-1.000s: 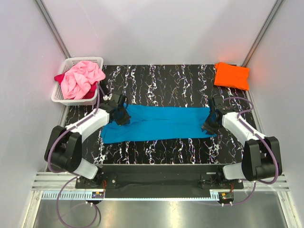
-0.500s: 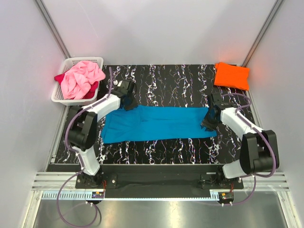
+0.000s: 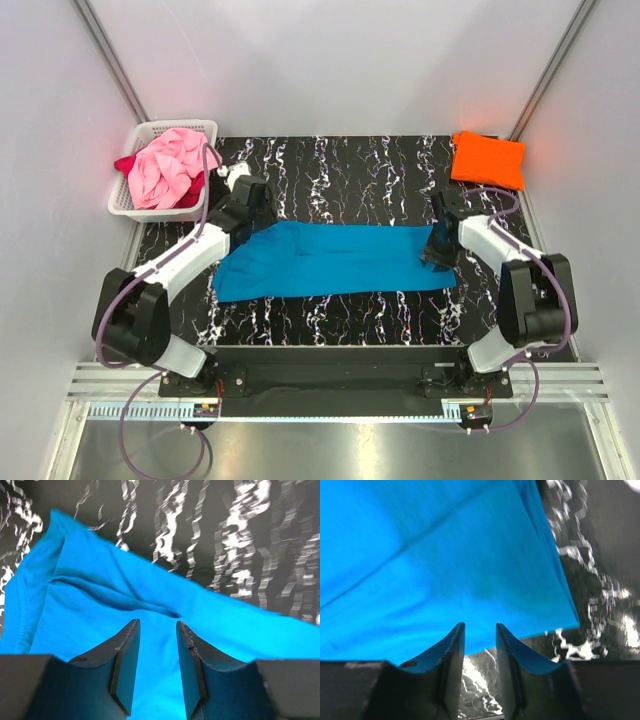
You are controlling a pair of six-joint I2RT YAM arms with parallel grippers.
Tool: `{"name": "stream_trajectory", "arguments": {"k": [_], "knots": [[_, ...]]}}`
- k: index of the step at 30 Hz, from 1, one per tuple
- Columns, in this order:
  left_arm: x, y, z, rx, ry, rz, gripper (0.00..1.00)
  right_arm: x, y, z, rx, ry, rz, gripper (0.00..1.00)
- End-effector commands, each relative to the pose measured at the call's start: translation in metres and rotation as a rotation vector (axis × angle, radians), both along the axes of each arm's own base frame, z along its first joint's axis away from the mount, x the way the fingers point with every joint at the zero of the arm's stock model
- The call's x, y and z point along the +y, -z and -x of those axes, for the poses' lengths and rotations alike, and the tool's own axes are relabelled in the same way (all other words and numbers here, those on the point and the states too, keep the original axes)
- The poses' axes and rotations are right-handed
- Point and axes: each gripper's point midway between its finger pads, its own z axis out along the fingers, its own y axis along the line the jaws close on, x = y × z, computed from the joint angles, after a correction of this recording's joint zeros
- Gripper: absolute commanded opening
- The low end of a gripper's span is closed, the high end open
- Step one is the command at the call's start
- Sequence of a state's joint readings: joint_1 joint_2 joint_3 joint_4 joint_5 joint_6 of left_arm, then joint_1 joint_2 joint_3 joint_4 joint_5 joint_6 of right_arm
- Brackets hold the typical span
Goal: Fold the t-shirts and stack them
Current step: Fold the tshirt
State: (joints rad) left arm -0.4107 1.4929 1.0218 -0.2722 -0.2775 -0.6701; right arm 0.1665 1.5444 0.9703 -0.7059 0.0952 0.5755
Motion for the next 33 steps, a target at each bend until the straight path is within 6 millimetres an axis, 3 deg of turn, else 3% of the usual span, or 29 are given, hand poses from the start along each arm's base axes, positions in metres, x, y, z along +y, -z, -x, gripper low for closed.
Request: {"name": "stream_trajectory", "arguments": {"k": [1, 6, 11, 15, 24, 27, 33], "knots": [[-0.011, -0.004, 0.008, 0.014, 0.032, 0.029, 0.4, 0.001, -0.008, -0.028, -0.043, -0.088, 0.04, 0.39], [-0.023, 0.053, 0.047, 0.288, 0.065, 0.027, 0.4, 0.016, -0.017, -0.058, -0.09, -0.149, 0.003, 0.42], [-0.025, 0.084, 0.062, 0.407, 0.067, 0.015, 0.4, 0.037, -0.013, -0.08, -0.096, -0.217, -0.05, 0.44], [-0.017, 0.09, 0.063, 0.445, 0.039, -0.042, 0.39, 0.043, 0.009, -0.083, -0.027, -0.24, -0.041, 0.44], [-0.004, 0.096, 0.052, 0.485, -0.003, -0.15, 0.4, 0.046, 0.055, -0.057, 0.104, -0.276, 0.017, 0.43], [-0.005, 0.095, 0.043, 0.484, -0.004, -0.168, 0.4, 0.044, 0.061, -0.049, 0.129, -0.278, 0.034, 0.43], [-0.008, 0.089, 0.012, 0.477, -0.008, -0.188, 0.41, 0.036, 0.055, -0.037, 0.143, -0.239, 0.064, 0.43]]}}
